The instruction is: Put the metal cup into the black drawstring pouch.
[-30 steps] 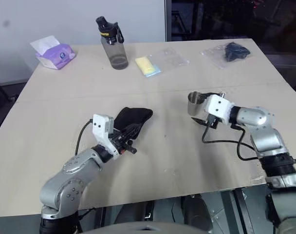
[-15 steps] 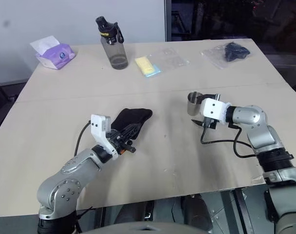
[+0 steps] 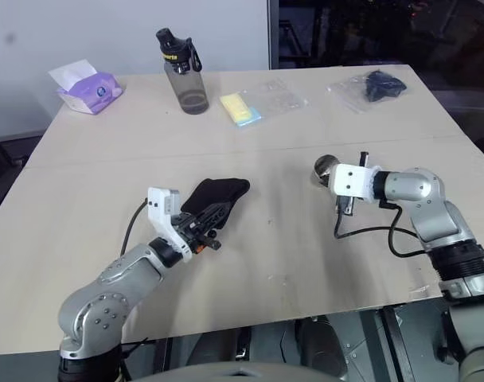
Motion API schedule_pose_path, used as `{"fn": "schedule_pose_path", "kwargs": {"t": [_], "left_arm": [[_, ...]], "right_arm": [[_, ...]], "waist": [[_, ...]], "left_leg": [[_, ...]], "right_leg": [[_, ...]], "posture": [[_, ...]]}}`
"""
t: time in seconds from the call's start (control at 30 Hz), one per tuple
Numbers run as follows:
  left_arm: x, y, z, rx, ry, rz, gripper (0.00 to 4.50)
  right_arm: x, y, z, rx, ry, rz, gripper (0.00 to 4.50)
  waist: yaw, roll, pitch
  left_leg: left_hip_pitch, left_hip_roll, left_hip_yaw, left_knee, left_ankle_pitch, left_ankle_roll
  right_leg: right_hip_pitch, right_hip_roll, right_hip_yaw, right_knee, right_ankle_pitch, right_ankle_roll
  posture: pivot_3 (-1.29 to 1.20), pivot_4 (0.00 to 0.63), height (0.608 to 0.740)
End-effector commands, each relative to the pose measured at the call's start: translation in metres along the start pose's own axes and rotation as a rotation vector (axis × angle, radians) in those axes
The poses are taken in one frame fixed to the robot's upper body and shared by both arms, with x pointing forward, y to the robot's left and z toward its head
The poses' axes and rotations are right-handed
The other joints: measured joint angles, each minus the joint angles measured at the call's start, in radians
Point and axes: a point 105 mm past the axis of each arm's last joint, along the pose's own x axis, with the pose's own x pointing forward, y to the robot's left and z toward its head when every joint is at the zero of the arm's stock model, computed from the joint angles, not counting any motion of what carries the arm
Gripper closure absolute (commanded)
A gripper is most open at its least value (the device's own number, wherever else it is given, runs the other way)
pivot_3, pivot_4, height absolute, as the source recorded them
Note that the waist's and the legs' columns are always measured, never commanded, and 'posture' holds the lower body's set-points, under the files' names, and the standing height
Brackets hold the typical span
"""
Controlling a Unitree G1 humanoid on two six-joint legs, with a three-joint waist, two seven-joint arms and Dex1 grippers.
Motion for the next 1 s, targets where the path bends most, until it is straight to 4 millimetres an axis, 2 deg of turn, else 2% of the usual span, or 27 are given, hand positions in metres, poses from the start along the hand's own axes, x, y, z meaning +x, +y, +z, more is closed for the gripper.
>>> {"fn": "schedule_pose_path", "kwargs": {"t": [0.03, 0.17, 0.3, 0.43, 0.57, 0.67, 0.77, 1.0], "left_arm": [[-0.003, -0.008, 0.007, 0.002, -0.028, -0.031, 4.50], [-0.005, -0.009, 0.008, -0.048, -0.040, -0.043, 4.50], [-0.006, -0.009, 0.010, -0.065, -0.045, -0.040, 4.50], [-0.007, -0.008, 0.009, -0.088, -0.044, -0.044, 4.50], [-0.006, -0.008, 0.011, -0.103, -0.049, -0.049, 4.50], [-0.006, -0.008, 0.013, -0.112, -0.059, -0.053, 4.50], [-0.007, -0.010, 0.018, -0.135, -0.080, -0.062, 4.50], [-0.009, -0.018, 0.020, -0.152, -0.085, -0.107, 4.50]], "right_arm": [[0.000, 0.009, -0.008, 0.003, 0.045, 0.039, 4.46], [-0.001, 0.004, -0.005, 0.032, 0.024, 0.010, 4.46], [-0.005, -0.010, 0.023, 0.136, -0.128, -0.065, 4.46], [-0.020, -0.021, 0.097, 0.424, -0.584, -0.079, 4.46], [-0.029, -0.008, 0.134, 0.600, -0.766, 0.032, 4.46], [-0.025, 0.004, 0.143, 0.657, -0.775, 0.079, 4.46], [-0.018, 0.015, 0.143, 0.699, -0.755, 0.103, 4.46], [0.002, 0.025, 0.139, 0.798, -0.739, 0.084, 4.46]], "waist": [[0.001, 0.000, 0.000], [0.000, 0.000, 0.000], [0.000, 0.000, 0.001], [-0.001, 0.000, 0.003], [0.011, 0.001, 0.003], [0.012, 0.001, 0.003], [0.011, 0.001, 0.003], [0.005, 0.001, 0.003]], "left_leg": [[0.000, 0.000, 0.000, 0.000, 0.000, 0.000], [0.000, 0.000, 0.000, 0.000, 0.000, 0.000], [0.000, 0.000, 0.000, 0.000, 0.000, 0.000], [-0.002, 0.001, -0.003, -0.001, 0.000, 0.000], [-0.006, 0.001, -0.012, -0.001, 0.000, 0.000], [-0.009, 0.001, -0.015, 0.000, 0.000, 0.000], [-0.012, -0.001, -0.015, 0.000, 0.000, 0.000], [-0.013, -0.002, -0.015, 0.000, 0.000, 0.000]], "right_leg": [[0.000, 0.000, 0.000, 0.000, 0.000, 0.000], [0.000, 0.000, 0.000, 0.000, 0.000, 0.000], [0.000, 0.000, 0.000, 0.000, 0.000, 0.000], [-0.002, 0.000, 0.000, 0.000, 0.001, -0.002], [-0.004, 0.001, -0.005, 0.000, 0.002, -0.004], [-0.004, -0.001, -0.008, -0.002, 0.002, -0.004], [-0.006, -0.002, -0.008, -0.003, 0.002, -0.004], [-0.008, -0.001, -0.008, -0.003, 0.002, -0.004]], "posture": [[0.00, 0.150, 0.740], [0.00, 0.150, 0.740], [0.00, 0.150, 0.740], [0.00, 0.150, 0.740], [0.00, 0.150, 0.740], [0.00, 0.150, 0.740], [0.00, 0.150, 0.740], [0.00, 0.150, 0.740]]}}
